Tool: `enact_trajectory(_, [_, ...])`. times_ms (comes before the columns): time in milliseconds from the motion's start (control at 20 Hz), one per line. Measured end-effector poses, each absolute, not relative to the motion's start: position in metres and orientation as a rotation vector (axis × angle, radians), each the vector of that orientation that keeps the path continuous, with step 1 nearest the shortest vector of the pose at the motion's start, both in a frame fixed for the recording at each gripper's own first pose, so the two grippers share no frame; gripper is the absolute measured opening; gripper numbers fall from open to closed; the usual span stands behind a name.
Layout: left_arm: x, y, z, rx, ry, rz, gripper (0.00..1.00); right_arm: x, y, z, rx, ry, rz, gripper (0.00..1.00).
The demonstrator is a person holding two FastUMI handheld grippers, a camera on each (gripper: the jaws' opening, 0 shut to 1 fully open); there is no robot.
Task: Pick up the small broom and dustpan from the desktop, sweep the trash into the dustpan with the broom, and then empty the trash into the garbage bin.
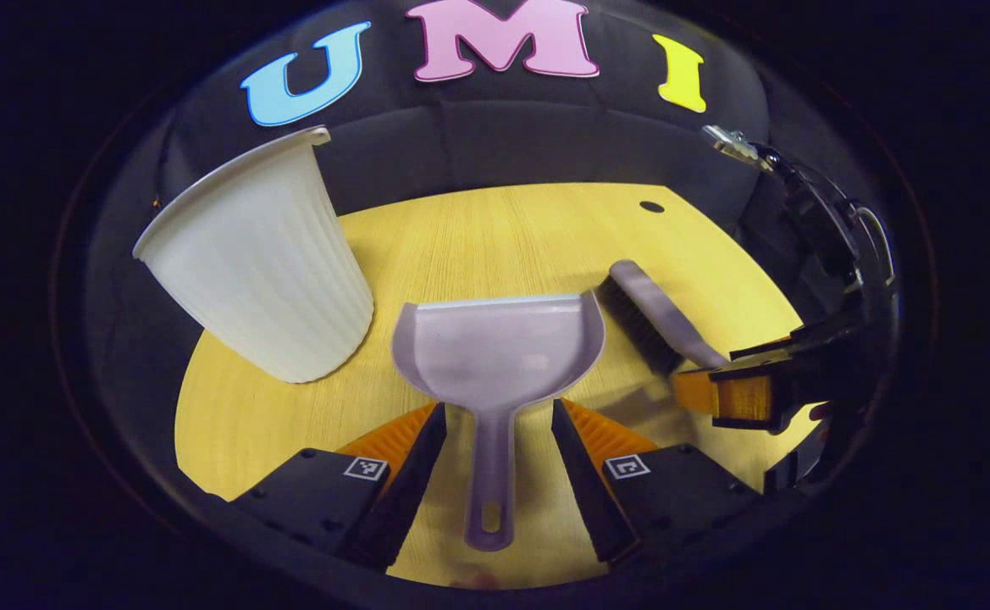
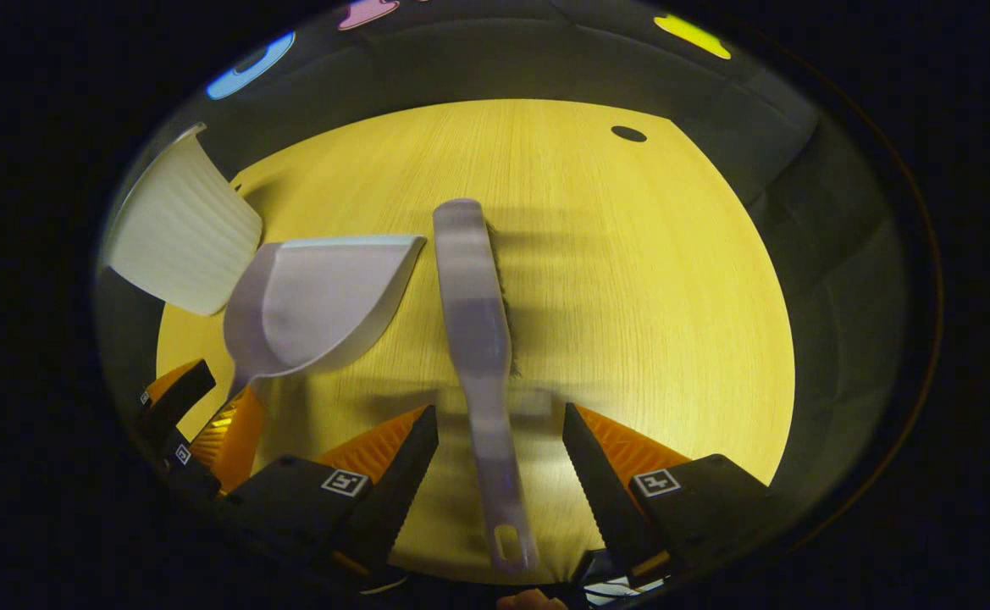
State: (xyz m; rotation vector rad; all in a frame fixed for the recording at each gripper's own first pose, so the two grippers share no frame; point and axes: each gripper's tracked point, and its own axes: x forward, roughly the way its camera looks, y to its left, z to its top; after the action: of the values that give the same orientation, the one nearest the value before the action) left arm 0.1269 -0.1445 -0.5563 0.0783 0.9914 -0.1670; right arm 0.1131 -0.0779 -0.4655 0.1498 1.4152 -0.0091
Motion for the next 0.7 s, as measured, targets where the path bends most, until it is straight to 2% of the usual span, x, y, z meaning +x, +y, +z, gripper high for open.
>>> enact_trajectory(150, [0.138,-0.140,-0.527,0.013,0.844,-0.151,0.76,0.121,-0.085,-0.417,0.173,1.312,-0.022,0.97])
enact_trajectory(200, [0.140,-0.137,-0.513,0.014,0.789,-0.144,0.76,0.128,-0.088,-0.395,0.163,1.254,-0.025,0.92])
enact_trajectory(250, [0.139,-0.136,-0.497,0.022,0.724,-0.140,0.76,0.141,-0.089,-0.369,0.153,1.162,-0.027,0.92])
enact_trajectory(300, [0.140,-0.137,-0.485,0.024,0.673,-0.148,0.76,0.149,-0.090,-0.352,0.143,1.104,-0.029,0.97])
enact_trajectory(600, [0.144,-0.140,-0.449,0.021,0.331,-0.181,0.75,0.212,-0.071,-0.230,0.162,0.656,-0.024,0.96])
enact_trajectory(700, [0.148,-0.142,-0.448,0.009,0.238,-0.180,0.74,0.216,-0.073,-0.216,0.134,0.542,-0.032,0.96])
